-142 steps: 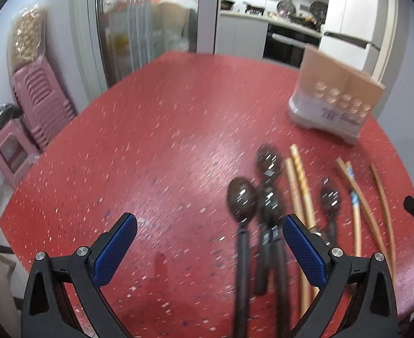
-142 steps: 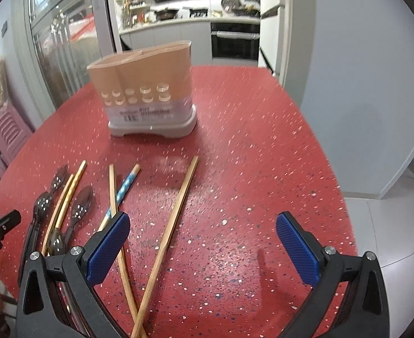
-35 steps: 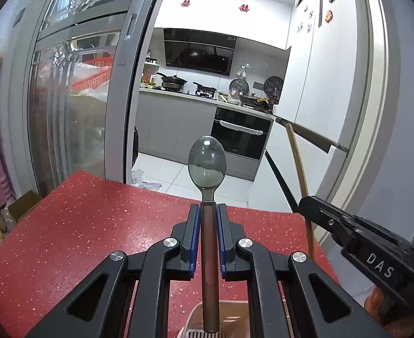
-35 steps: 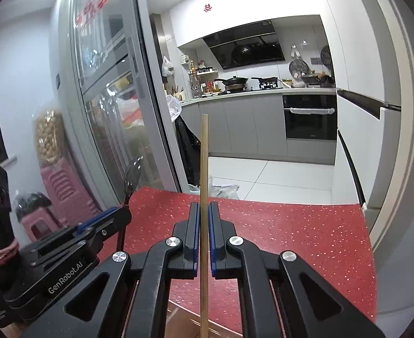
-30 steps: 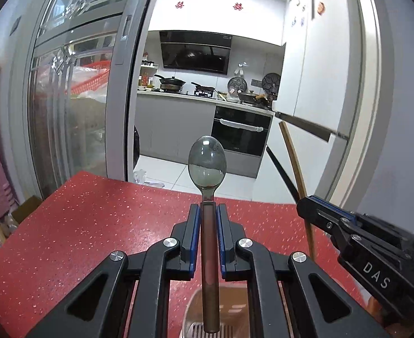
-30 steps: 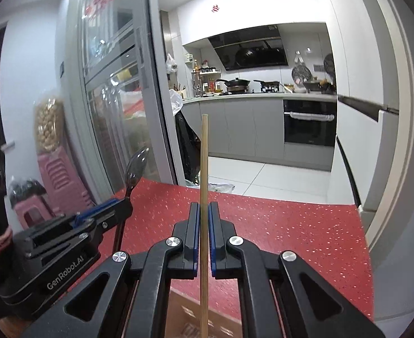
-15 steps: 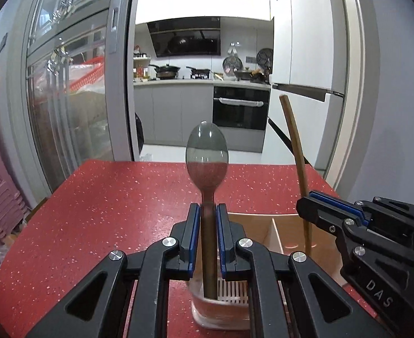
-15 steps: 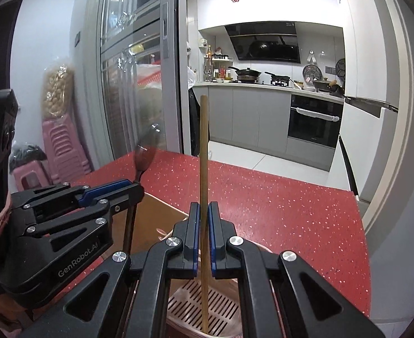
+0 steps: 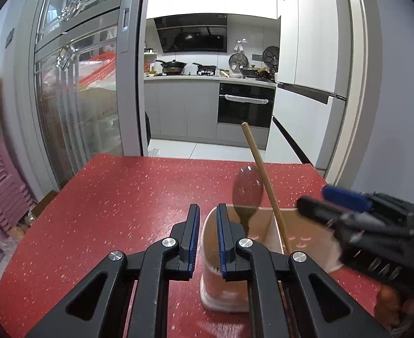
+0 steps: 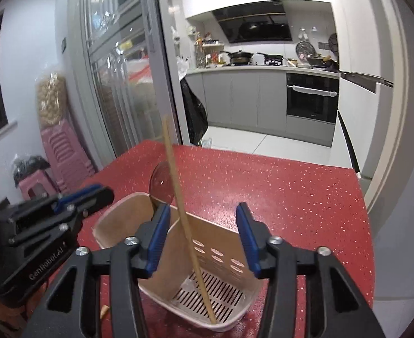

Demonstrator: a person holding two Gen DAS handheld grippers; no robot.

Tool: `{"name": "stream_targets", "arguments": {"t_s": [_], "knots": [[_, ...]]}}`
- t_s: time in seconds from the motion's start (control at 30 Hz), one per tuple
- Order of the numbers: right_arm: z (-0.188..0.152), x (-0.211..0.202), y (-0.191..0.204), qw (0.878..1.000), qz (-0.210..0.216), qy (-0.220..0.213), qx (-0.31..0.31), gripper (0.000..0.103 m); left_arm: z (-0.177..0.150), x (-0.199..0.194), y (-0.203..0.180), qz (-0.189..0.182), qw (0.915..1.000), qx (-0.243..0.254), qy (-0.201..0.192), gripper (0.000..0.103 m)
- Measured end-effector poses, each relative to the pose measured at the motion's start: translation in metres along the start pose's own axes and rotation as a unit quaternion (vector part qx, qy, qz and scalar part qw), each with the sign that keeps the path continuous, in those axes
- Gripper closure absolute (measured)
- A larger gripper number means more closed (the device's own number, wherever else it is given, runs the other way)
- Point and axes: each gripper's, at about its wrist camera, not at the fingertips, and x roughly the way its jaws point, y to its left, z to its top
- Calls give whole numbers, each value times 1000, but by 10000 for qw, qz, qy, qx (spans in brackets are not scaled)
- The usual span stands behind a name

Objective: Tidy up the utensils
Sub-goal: 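Move both tools back over the remaining utensils on the table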

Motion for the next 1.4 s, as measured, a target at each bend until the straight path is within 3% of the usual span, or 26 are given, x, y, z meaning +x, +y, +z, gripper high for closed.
{"name": "stream_targets", "arguments": {"t_s": [0.33,0.5,0.57,0.63,0.9,1.07,1.4], "knots": [[-23,-52,11,9988,141,295,362,38,-30,-45,37,212,9984,-271,458,65],[-57,-59,16,9929,184,944,707,38,-65,-66,59,355,9956,-465,731,64],[-76,-57,18,9882,224,1257,843,38,-80,-72,65,461,9935,-554,882,0],[-95,-56,21,9836,243,1546,901,38,-92,-82,70,619,9927,-630,826,0],[-148,-61,33,9717,203,2162,933,38,-136,-93,86,780,9853,-454,1448,0],[-167,-63,36,9665,180,2354,1008,38,-162,-97,89,626,9793,-390,1883,0],[-182,-68,46,9637,110,2496,936,38,-188,-100,95,789,9726,-334,2162,0]]}}
